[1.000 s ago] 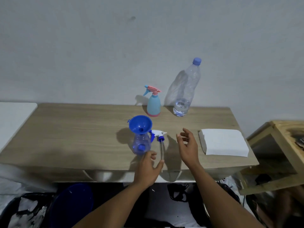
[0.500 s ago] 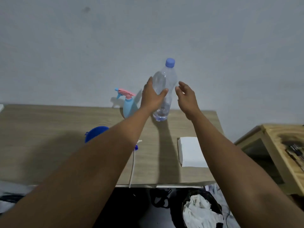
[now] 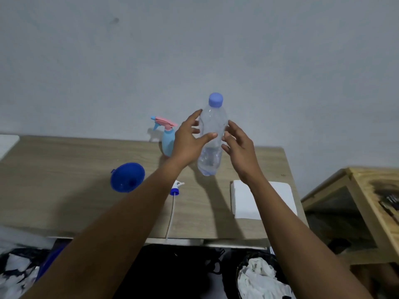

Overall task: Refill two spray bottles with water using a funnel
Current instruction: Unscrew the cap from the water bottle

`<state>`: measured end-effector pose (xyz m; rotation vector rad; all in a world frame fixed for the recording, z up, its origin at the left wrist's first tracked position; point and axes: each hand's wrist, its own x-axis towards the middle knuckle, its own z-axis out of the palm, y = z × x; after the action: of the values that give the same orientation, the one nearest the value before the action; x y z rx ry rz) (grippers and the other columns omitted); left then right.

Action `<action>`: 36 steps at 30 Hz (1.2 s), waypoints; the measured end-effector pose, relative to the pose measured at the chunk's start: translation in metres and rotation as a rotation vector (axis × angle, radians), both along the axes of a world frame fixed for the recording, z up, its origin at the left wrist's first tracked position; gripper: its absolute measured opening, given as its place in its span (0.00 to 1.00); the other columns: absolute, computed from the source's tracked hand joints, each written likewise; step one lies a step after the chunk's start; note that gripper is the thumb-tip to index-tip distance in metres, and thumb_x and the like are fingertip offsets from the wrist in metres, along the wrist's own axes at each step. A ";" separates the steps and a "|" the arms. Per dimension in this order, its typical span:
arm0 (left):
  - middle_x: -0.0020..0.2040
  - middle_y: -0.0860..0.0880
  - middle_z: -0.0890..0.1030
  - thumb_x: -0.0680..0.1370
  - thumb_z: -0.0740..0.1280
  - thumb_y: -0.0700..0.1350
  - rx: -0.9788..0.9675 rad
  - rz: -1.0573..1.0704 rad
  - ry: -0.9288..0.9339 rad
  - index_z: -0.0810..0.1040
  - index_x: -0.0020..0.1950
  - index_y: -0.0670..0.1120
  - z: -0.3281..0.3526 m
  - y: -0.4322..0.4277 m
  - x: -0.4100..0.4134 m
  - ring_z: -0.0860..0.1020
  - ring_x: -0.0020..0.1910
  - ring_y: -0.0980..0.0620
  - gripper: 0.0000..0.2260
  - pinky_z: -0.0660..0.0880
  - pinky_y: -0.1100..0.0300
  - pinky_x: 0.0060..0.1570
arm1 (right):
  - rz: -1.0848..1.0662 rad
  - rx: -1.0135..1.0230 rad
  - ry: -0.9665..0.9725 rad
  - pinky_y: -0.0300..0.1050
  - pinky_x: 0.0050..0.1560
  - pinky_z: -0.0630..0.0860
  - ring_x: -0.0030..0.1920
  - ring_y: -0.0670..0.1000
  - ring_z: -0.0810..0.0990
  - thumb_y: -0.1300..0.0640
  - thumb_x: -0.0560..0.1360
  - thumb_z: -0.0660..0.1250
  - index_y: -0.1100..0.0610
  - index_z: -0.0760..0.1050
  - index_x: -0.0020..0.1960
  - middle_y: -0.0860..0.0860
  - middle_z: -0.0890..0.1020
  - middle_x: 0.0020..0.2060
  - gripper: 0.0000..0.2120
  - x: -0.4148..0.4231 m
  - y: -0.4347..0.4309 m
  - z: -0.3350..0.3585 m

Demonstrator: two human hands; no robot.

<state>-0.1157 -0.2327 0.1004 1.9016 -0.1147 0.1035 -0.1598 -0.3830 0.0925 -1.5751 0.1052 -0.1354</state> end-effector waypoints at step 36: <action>0.61 0.57 0.77 0.69 0.77 0.53 0.021 0.001 -0.079 0.73 0.68 0.54 -0.003 0.037 -0.080 0.75 0.61 0.59 0.29 0.78 0.50 0.59 | -0.022 -0.290 -0.258 0.40 0.56 0.74 0.55 0.44 0.79 0.53 0.78 0.71 0.53 0.80 0.62 0.47 0.78 0.55 0.14 -0.041 0.054 0.039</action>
<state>-0.1960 -0.1961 0.0972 1.9185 -0.1684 0.1789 -0.2007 -0.3286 0.1316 -1.8312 -0.1043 -0.3832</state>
